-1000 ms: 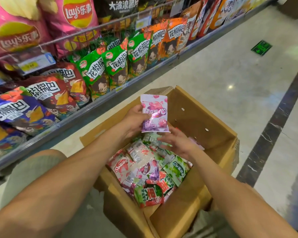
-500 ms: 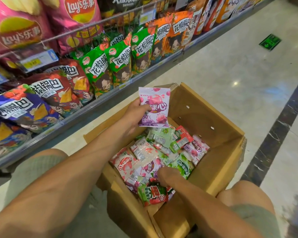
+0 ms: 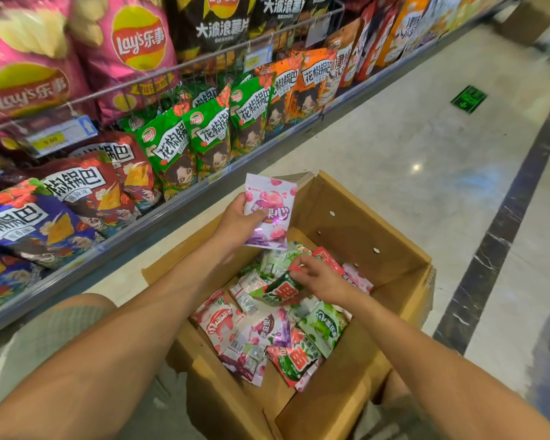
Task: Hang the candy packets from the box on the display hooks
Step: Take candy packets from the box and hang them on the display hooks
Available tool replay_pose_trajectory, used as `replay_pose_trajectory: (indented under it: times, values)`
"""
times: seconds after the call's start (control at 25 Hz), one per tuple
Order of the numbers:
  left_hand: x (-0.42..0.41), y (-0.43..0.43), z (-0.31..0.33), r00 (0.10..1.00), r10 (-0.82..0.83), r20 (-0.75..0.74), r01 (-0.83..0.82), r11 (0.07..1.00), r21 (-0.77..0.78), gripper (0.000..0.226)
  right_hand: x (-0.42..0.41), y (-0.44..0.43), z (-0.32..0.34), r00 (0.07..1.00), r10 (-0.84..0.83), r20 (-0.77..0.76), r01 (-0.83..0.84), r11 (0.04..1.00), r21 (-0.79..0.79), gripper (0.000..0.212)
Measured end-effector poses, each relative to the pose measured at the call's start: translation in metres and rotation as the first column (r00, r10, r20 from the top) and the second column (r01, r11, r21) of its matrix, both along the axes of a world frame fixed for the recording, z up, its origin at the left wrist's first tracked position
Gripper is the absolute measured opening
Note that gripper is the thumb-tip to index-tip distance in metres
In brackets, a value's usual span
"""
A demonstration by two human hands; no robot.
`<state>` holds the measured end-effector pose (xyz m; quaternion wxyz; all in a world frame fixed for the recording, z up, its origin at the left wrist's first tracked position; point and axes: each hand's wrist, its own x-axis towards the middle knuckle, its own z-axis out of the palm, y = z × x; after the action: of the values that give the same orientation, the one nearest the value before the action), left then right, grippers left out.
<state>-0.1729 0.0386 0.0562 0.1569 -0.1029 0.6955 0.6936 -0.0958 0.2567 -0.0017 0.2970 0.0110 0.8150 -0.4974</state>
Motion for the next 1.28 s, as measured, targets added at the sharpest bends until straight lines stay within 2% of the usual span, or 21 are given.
replay_pose_trajectory:
  times: [0.08, 0.2, 0.32, 0.36, 0.44, 0.48, 0.56, 0.6, 0.68, 0.72, 0.76, 0.8, 0.84, 0.88, 0.92, 0.96, 1.0, 1.08, 1.12, 1.28]
  values:
    - [-0.001, -0.002, 0.001, 1.0, -0.025, -0.016, 0.024, 0.999, -0.049, 0.027, -0.022, 0.004, 0.041, 0.995, -0.022, -0.101, 0.021, 1.0, -0.01, 0.011]
    - [0.001, 0.001, 0.007, 0.996, -0.084, 0.008, 0.084, 0.996, -0.021, 0.027, -0.045, 0.006, 0.095, 0.973, -0.016, -0.232, 0.007, 0.999, -0.041, 0.008]
    - [0.003, 0.005, 0.009, 0.975, -0.221, 0.017, 0.22, 0.975, 0.016, 0.064, -0.064, 0.0, 0.124, 0.962, -0.131, -0.239, 0.093, 0.982, -0.164, 0.011]
    - [0.005, 0.007, 0.013, 0.967, -0.255, 0.017, 0.255, 0.966, 0.032, 0.063, -0.071, -0.004, 0.128, 0.953, -0.151, -0.264, 0.111, 0.981, -0.162, 0.011]
    - [0.006, 0.011, 0.013, 0.956, -0.294, -0.002, 0.293, 0.954, 0.069, 0.038, -0.087, -0.01, 0.129, 0.897, -0.086, -0.433, 0.105, 0.994, 0.02, 0.008]
    - [0.006, 0.012, 0.015, 0.96, -0.28, -0.02, 0.28, 0.957, 0.078, 0.035, -0.092, -0.014, 0.133, 0.871, -0.031, -0.489, 0.097, 0.989, 0.108, 0.007]
    - [0.008, 0.012, 0.037, 0.965, -0.258, -0.042, 0.261, 0.962, 0.082, 0.037, -0.097, -0.02, 0.153, 0.846, -0.029, -0.533, 0.112, 0.986, 0.124, 0.009]
    - [0.008, 0.011, 0.054, 0.968, -0.246, -0.053, 0.25, 0.965, 0.083, 0.038, -0.096, -0.021, 0.168, 0.818, -0.035, -0.574, 0.14, 0.98, 0.139, 0.016]
    - [0.005, 0.01, 0.102, 0.977, -0.203, -0.068, 0.21, 0.972, 0.109, 0.034, -0.092, -0.022, 0.208, 0.737, -0.021, -0.676, 0.246, 0.939, 0.238, 0.051]
    - [0.001, 0.009, 0.125, 0.981, -0.177, -0.075, 0.184, 0.977, 0.107, 0.03, -0.088, -0.023, 0.229, 0.713, -0.092, -0.695, 0.332, 0.918, 0.218, 0.068]
    - [-0.002, 0.009, 0.152, 0.985, -0.159, -0.074, 0.167, 0.978, 0.122, 0.027, -0.083, -0.024, 0.253, 0.721, -0.244, -0.649, 0.408, 0.906, 0.113, 0.079]
    - [-0.007, 0.008, 0.184, 0.987, -0.142, -0.077, 0.152, 0.98, 0.132, 0.026, -0.078, -0.027, 0.283, 0.723, -0.429, -0.541, 0.474, 0.878, -0.062, 0.086]
    - [-0.01, 0.006, 0.219, 0.988, -0.125, -0.089, 0.136, 0.983, 0.125, 0.027, -0.073, -0.031, 0.313, 0.742, -0.546, -0.388, 0.516, 0.836, -0.189, 0.088]
    - [-0.013, 0.004, 0.253, 0.988, -0.114, -0.107, 0.125, 0.987, 0.105, 0.035, -0.069, -0.035, 0.344, 0.757, -0.593, -0.274, 0.534, 0.803, -0.265, 0.084]
    - [-0.016, 0.002, 0.286, 0.988, -0.097, -0.119, 0.107, 0.991, 0.084, 0.053, -0.068, -0.037, 0.37, 0.785, -0.577, -0.226, 0.515, 0.81, -0.28, 0.074]
    - [-0.018, -0.001, 0.32, 0.987, -0.092, -0.135, 0.102, 0.992, 0.068, 0.072, -0.068, -0.041, 0.398, 0.798, -0.572, -0.188, 0.499, 0.803, -0.325, 0.06]
    - [-0.019, -0.006, 0.358, 0.983, -0.086, -0.16, 0.097, 0.993, 0.067, 0.079, -0.069, -0.044, 0.429, 0.814, -0.557, -0.168, 0.477, 0.804, -0.355, 0.045]
    - [-0.019, -0.013, 0.427, 0.983, -0.083, -0.166, 0.096, 0.993, 0.068, 0.06, -0.073, -0.053, 0.491, 0.823, -0.544, -0.163, 0.449, 0.799, -0.399, 0.024]
    - [-0.021, -0.016, 0.455, 0.984, -0.084, -0.158, 0.093, 0.995, 0.049, 0.053, -0.074, -0.057, 0.52, 0.82, -0.546, -0.172, 0.447, 0.798, -0.405, 0.02]
    - [-0.023, -0.032, 0.583, 0.974, -0.026, -0.225, 0.028, 1.0, 0.007, 0.026, -0.079, -0.064, 0.644, 0.803, -0.563, -0.197, 0.449, 0.788, -0.421, 0.021]
